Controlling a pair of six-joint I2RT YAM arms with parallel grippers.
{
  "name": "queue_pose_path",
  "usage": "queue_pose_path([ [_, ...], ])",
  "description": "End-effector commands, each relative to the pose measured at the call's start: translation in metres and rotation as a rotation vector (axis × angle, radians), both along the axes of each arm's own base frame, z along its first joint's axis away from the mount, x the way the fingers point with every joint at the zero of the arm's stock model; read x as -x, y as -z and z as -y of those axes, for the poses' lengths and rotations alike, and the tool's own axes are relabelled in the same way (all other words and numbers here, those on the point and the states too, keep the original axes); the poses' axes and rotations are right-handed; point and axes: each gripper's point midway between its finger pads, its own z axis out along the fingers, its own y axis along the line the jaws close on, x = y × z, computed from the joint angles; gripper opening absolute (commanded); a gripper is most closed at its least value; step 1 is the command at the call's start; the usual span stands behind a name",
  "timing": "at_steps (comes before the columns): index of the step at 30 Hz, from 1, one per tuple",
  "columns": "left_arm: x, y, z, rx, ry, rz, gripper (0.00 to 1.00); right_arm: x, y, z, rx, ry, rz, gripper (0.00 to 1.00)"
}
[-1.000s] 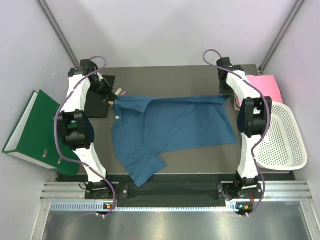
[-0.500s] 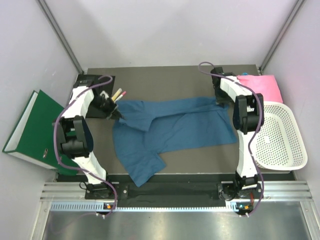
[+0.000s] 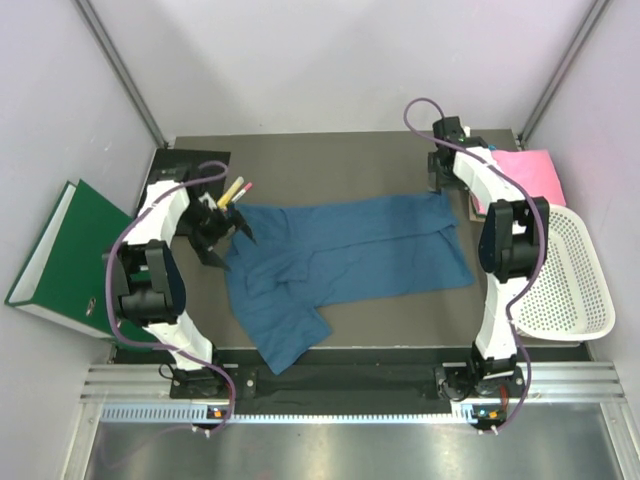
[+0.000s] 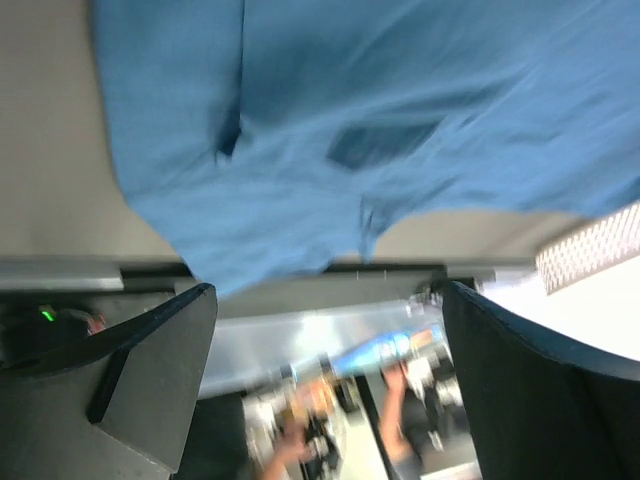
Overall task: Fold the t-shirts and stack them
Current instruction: Fold the flattened tshirt in 1/3 of the way
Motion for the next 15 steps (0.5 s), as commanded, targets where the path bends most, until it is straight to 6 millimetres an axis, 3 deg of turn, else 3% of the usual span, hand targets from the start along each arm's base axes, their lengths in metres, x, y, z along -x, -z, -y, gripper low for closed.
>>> queue_pose_path([
  [1,-0.043,-0.017,-0.024,-0.145,-0.006,0.169,0.99,-0.038,-0.034,-0.011,-0.049,-0.018,0.143,0.88],
  [2,-0.058,-0.011,-0.026,-0.156,-0.018,0.195,0.99,-0.043,-0.025,-0.014,-0.061,-0.024,0.126,0.88],
  [4,-0.071,-0.003,-0.032,-0.190,-0.032,0.210,0.97,-0.053,-0.026,-0.018,-0.076,-0.034,0.141,0.87],
  [5,-0.080,0.005,-0.034,-0.201,-0.033,0.209,0.96,-0.056,-0.016,-0.022,-0.095,-0.043,0.124,0.86],
  [7,-0.094,0.013,-0.043,-0.249,-0.039,0.226,0.95,-0.061,-0.013,-0.026,-0.112,-0.050,0.121,0.85],
  [11,-0.119,0.031,-0.052,-0.289,-0.016,0.229,0.95,-0.062,0.010,-0.031,-0.151,-0.047,0.071,0.83],
  [15,-0.142,0.036,-0.053,-0.292,-0.012,0.264,0.94,-0.059,0.023,-0.032,-0.185,-0.032,0.041,0.80],
])
